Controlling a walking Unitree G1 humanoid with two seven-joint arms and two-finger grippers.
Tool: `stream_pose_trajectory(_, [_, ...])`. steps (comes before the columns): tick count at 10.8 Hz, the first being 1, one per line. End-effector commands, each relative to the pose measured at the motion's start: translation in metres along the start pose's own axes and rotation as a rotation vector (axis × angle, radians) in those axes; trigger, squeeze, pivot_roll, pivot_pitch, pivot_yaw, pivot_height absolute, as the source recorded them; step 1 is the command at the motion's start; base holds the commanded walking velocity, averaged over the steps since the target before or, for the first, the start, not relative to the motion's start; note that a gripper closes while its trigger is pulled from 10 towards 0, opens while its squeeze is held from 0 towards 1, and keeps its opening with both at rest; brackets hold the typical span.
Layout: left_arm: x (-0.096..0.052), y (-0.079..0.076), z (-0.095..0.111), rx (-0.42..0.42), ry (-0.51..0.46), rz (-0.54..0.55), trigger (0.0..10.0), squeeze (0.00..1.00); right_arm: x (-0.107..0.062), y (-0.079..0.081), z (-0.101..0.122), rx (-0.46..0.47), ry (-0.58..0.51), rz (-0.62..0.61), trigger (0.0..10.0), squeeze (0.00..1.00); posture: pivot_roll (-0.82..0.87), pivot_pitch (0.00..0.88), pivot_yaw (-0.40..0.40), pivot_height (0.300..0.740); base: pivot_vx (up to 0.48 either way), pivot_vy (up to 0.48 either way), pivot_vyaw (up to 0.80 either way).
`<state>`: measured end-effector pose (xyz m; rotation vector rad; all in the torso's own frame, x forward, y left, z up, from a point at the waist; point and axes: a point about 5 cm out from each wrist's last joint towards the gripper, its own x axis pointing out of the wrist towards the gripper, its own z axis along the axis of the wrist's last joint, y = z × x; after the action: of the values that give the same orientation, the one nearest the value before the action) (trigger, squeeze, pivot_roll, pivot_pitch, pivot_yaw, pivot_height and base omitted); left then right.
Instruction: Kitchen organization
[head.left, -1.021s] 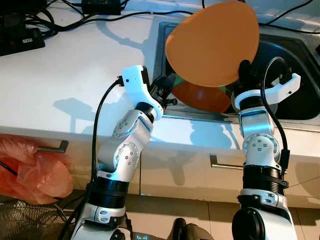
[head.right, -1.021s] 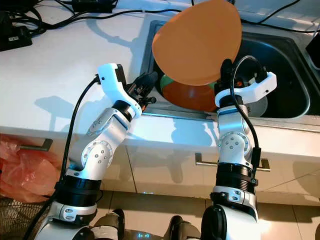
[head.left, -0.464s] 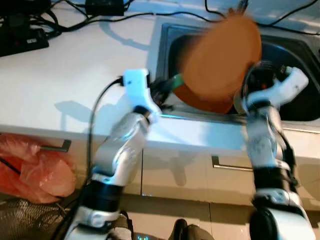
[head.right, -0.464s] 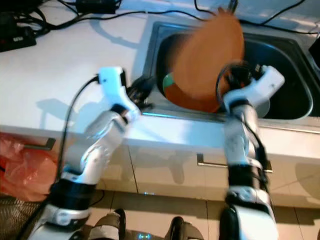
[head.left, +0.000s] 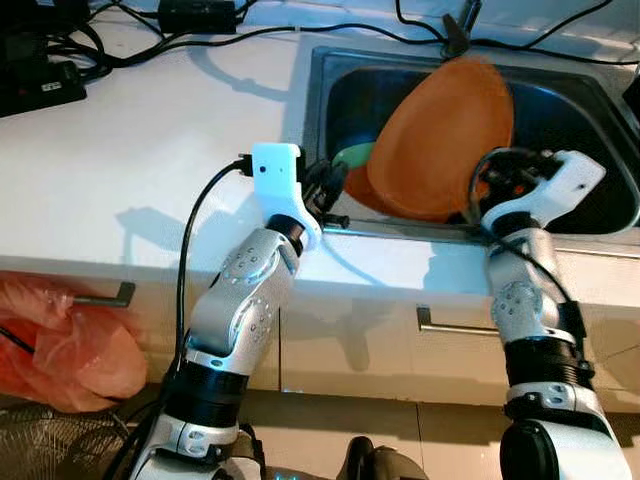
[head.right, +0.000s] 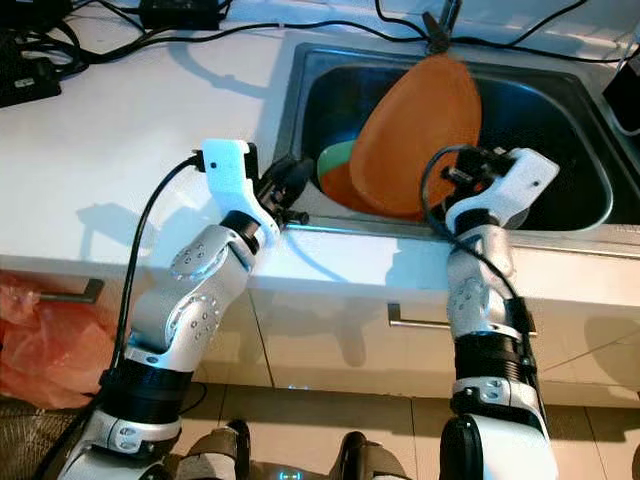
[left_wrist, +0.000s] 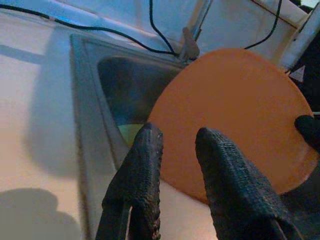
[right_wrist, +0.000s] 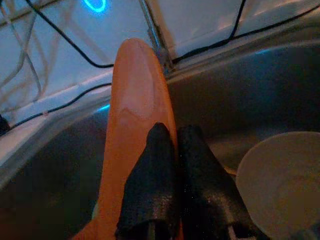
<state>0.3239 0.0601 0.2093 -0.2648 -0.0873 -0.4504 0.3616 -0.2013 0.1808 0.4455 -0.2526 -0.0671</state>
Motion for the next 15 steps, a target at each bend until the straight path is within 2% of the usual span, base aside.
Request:
stream_pose_trajectory(1, [-0.001, -0.005, 0.003, 0.014, -0.017, -0.018, 10.0, 0.00, 0.000, -0.001, -0.001, -0.033, -0.011, 0.011, 10.0, 0.00, 0.16, 0.180, -0.058, 0.740, 0.000, 0.000, 0.00])
stream_pose_trajectory(3, [-0.001, -0.004, 0.003, 0.019, -0.016, -0.016, 10.0, 0.00, -0.004, -0.002, -0.014, -0.102, 0.046, 0.012, 10.0, 0.00, 0.16, 0.180, -0.058, 0.740, 0.000, 0.000, 0.00])
stream_pose_trajectory(5, [-0.001, -0.004, 0.003, 0.022, -0.017, -0.014, 10.0, 0.00, -0.005, -0.001, -0.016, -0.103, 0.050, 0.021, 10.0, 0.00, 0.16, 0.183, -0.057, 0.740, 0.000, 0.000, 0.00])
stream_pose_trajectory(6, [-0.001, -0.004, 0.001, 0.023, -0.013, -0.010, 10.0, 0.00, -0.003, 0.000, -0.014, -0.104, 0.041, 0.024, 10.0, 1.00, 0.16, 0.185, -0.058, 0.740, 0.000, 0.000, 0.00])
stream_pose_trajectory(8, [-0.001, -0.003, -0.001, 0.022, -0.005, -0.006, 10.0, 0.00, -0.003, -0.001, -0.016, -0.109, 0.048, 0.019, 10.0, 1.00, 0.15, 0.184, -0.058, 0.740, 0.000, 0.000, 0.00])
stream_pose_trajectory(9, [-0.001, -0.004, -0.001, 0.022, -0.003, -0.005, 10.0, 0.00, -0.004, -0.002, -0.018, -0.112, 0.053, 0.015, 10.0, 0.00, 0.15, 0.186, -0.058, 0.740, 0.000, 0.000, 0.00])
stream_pose_trajectory(11, [-0.001, -0.002, 0.000, 0.015, -0.010, 0.009, 10.0, 0.00, -0.004, 0.000, -0.017, -0.113, 0.047, 0.017, 10.0, 0.00, 0.15, 0.185, -0.058, 0.740, 0.000, 0.000, 0.00])
stream_pose_trajectory(12, [-0.001, 0.001, 0.001, 0.001, -0.028, 0.027, 10.0, 0.00, -0.004, 0.007, -0.011, -0.145, 0.014, 0.057, 10.0, 0.00, 0.15, 0.185, -0.058, 0.740, 0.000, 0.000, 0.00])
stream_pose_trajectory(13, [-0.002, 0.008, 0.002, 0.092, -0.047, 0.071, 10.0, 0.00, -0.005, 0.014, -0.002, -0.184, -0.039, 0.107, 10.0, 0.00, 0.15, 0.185, -0.058, 0.740, 0.000, 0.000, 0.00])
stream_pose_trajectory(14, [-0.003, 0.014, 0.005, 0.161, -0.078, 0.112, 10.0, 0.00, -0.009, 0.023, 0.010, -0.247, -0.108, 0.168, 10.0, 0.00, 0.14, 0.185, -0.058, 0.740, 0.000, 0.000, 0.00])
stream_pose_trajectory(15, [-0.004, 0.017, 0.009, 0.214, -0.097, 0.132, 10.0, 0.00, -0.011, 0.027, 0.014, -0.268, -0.135, 0.195, 10.0, 0.00, 0.14, 0.185, -0.058, 0.740, 0.000, 0.000, 0.00])
